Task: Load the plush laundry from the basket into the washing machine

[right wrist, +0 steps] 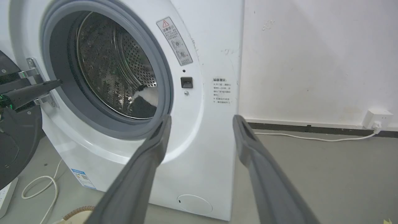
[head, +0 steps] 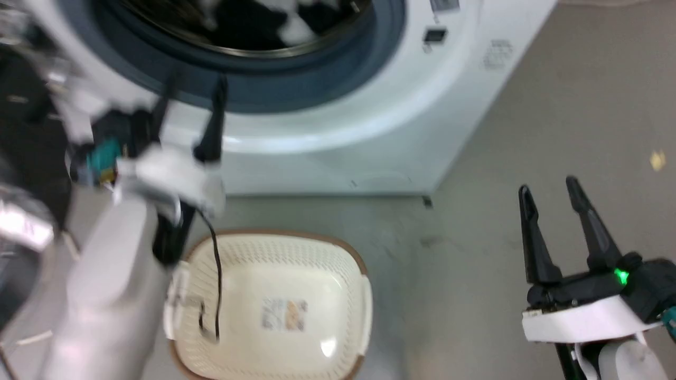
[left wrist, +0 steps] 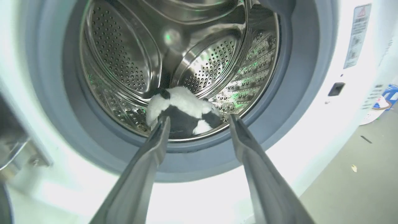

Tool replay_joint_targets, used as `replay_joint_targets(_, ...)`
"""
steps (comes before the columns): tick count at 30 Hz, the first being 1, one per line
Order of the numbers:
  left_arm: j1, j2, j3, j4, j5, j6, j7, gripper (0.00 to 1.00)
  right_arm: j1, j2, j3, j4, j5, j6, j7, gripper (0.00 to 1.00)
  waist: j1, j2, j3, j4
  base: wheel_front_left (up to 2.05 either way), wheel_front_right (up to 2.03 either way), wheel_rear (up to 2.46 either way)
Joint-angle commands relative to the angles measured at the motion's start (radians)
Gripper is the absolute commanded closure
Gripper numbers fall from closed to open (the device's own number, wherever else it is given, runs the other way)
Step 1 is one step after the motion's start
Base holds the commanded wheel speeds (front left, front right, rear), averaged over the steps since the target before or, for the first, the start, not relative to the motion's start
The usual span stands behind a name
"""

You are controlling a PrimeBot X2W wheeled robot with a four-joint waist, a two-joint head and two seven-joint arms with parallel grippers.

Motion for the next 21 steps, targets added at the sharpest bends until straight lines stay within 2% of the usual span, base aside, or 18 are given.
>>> replay_joint_targets(1,0.064,-0.001,0.016,-0.034,-0.011,-0.004,-0.005,0.0,0.016,0.001,-0.002,0.012,-0.006,-0.001,-0.004,0.0,0.0003,-0.0001,-0.131,0.097,0.0,0.0,0.0)
replay_joint_targets(4,0.193,-0.001,0.046,-0.126,-0.006,0.003,-0.005,0.0,0.037,0.001,-0.021,0.028,0.001,-0.001,-0.004,0.0,0.0003,-0.0001,-0.184,0.123,0.0,0.0,0.0)
replay_joint_targets(13,0.58,-0.025,0.14,-0.379,0.043,0.084,-0.005,0.0,0.1,0.001,-0.025,0.07,0.006,-0.001,-0.004,0.0,0.0003,-0.0001,-0.28,0.17,0.0,0.0,0.0)
replay_joint_targets(21,0.733,-0.068,0.161,-0.467,0.108,0.108,-0.005,0.0,0.149,0.001,-0.042,0.096,0.001,-0.001,-0.004,0.0,0.0003,-0.0001,-0.305,0.218,0.0,0.0,0.0)
